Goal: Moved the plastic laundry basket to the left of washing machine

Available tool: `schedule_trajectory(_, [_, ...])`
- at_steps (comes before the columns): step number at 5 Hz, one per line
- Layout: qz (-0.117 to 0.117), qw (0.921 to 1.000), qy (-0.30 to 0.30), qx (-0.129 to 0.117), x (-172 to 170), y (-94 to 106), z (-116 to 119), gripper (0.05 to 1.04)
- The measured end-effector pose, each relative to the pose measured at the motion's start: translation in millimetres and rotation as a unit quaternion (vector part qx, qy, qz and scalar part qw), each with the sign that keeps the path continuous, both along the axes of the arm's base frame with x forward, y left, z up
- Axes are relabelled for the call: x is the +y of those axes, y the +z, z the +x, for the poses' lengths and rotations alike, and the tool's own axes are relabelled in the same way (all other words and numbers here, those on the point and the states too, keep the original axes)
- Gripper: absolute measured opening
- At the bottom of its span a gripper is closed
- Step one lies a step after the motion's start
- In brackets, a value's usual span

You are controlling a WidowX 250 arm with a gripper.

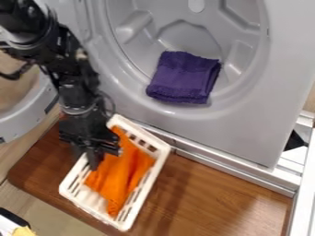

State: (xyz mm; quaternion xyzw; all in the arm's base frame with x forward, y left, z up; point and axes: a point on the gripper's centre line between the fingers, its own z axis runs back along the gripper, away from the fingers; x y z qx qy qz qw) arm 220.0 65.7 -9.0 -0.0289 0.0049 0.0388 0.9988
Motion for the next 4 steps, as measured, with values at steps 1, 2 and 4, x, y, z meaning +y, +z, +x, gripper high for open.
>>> schedule_trajectory(1, [-0.003, 0.9999, 0.014, 0.003, 17, -6.4, 6, 0.095])
schedule_trajectory(2, [-0.016, 0.9996, 0.02, 0.013, 26, -16.8, 9, 0.118])
schedule_trajectory(4, [-0.012, 0.999, 0.022, 0.038, 25, -19.9, 11, 0.6])
